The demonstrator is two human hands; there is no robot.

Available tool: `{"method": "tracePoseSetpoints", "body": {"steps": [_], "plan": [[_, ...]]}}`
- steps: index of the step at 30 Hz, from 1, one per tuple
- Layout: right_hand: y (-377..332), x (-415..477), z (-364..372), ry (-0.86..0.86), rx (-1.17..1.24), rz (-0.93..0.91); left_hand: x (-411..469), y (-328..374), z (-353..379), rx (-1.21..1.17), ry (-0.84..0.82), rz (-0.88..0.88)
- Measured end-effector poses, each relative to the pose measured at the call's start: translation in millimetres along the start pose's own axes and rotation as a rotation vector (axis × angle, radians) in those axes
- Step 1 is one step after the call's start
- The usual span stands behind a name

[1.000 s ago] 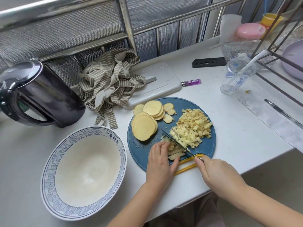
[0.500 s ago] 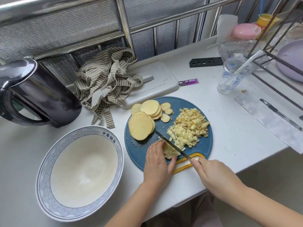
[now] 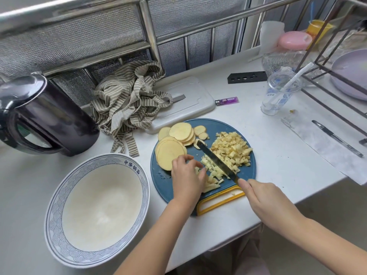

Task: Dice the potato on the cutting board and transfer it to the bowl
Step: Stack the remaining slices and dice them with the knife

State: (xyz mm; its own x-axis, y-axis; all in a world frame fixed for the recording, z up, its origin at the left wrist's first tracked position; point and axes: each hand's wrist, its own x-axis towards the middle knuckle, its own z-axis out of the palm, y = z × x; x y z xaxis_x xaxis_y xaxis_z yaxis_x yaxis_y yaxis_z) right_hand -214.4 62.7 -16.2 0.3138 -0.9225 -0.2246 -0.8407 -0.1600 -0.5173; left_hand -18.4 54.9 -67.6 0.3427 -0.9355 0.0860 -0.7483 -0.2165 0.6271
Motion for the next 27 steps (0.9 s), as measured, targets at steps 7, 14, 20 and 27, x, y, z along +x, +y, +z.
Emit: {"method": "tracePoseSetpoints", "body": {"steps": [7, 14, 20, 27], "plan": [[5, 1, -2, -0.001, -0.01, 0.001, 23, 24, 0, 0.379, -0.207, -0.029], [12, -1, -2, -0.005, -0.01, 0.002, 25, 30, -1, 0.431, -0.258, 0.004], [11, -6, -1, -0.03, 0.002, -0.006, 23, 25, -17, 0.33, -0.213, -0.011], [8, -10, -2, -0.057, -0.001, -0.001, 3, 8, -17, 0.229, -0.141, 0.065]]}}
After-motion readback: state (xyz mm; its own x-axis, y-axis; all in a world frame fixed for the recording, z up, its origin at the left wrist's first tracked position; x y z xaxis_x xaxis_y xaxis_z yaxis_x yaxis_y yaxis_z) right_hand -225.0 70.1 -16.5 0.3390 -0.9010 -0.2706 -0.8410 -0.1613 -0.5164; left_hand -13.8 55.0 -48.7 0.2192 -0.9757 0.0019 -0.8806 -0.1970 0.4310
